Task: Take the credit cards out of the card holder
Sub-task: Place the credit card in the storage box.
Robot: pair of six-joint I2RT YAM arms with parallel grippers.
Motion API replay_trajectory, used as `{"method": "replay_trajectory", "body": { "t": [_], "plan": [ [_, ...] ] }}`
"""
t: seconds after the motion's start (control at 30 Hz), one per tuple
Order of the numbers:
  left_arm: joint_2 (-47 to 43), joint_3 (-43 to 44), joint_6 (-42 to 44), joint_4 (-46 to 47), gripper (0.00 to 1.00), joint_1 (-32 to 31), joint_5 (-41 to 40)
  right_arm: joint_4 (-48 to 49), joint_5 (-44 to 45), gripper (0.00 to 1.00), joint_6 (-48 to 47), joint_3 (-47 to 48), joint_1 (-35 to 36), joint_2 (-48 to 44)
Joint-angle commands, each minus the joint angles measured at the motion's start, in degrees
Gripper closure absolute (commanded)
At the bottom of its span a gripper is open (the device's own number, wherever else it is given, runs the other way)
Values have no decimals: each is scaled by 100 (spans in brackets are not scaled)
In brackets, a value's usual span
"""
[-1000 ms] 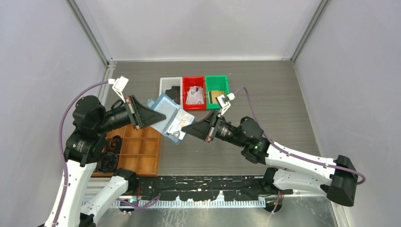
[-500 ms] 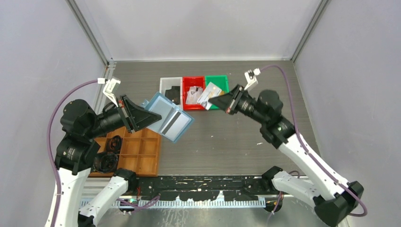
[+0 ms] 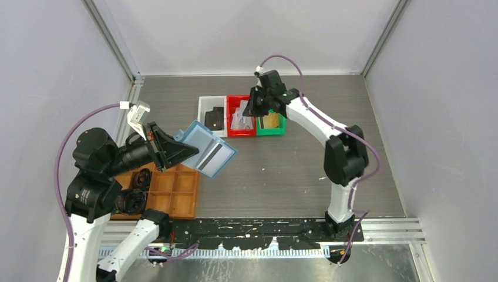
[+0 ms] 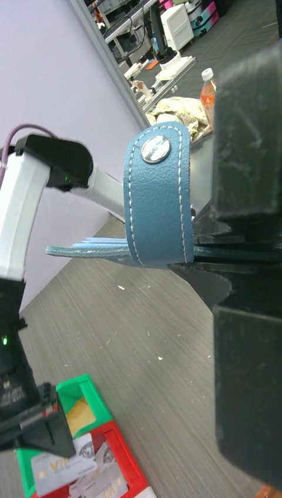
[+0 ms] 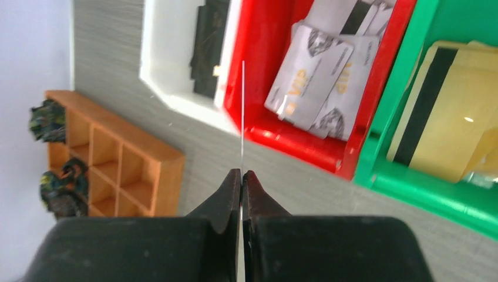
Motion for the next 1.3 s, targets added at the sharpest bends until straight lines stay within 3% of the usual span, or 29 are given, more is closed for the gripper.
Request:
{"method": "replay_trajectory", "body": {
  "t": [0.0, 0.2, 0.47, 0.6, 0.67, 0.8, 0.97, 1.07, 1.17, 1.27],
  "plan": [
    [-83, 222, 182, 131, 100, -16, 124, -504, 259, 99, -512, 1209, -21, 681],
    [-117, 271, 270, 48, 100, -17, 113, -913, 155, 99, -582, 2158, -2, 1752],
    [-136, 302, 293, 31, 100, -21, 122, -925, 410, 98, -766, 2286, 99, 2224],
    [-136, 297, 302, 18, 100, -17, 105, -775, 664, 79, -826, 2151, 140, 2143],
    [-136, 296, 306, 13, 100, -16, 105, -713, 782, 65, -807, 2095, 168, 2035],
    [-136, 344, 377, -51, 100, -16, 91, -423, 1009, 50, -715, 1864, 238, 1530],
    [-137, 386, 410, -86, 100, -17, 52, -313, 1444, 47, -673, 1667, 459, 654],
    [-159, 361, 348, -32, 100, -17, 14, -99, 1494, 40, -494, 1280, 597, -151],
    [-198, 277, 169, 217, 100, -16, -77, 1025, 742, 27, 236, 77, 613, -1365],
    [-290, 117, 11, 568, 100, -17, -342, 2933, -17, 9, 1263, -1670, 612, -2664]
  ]
}}
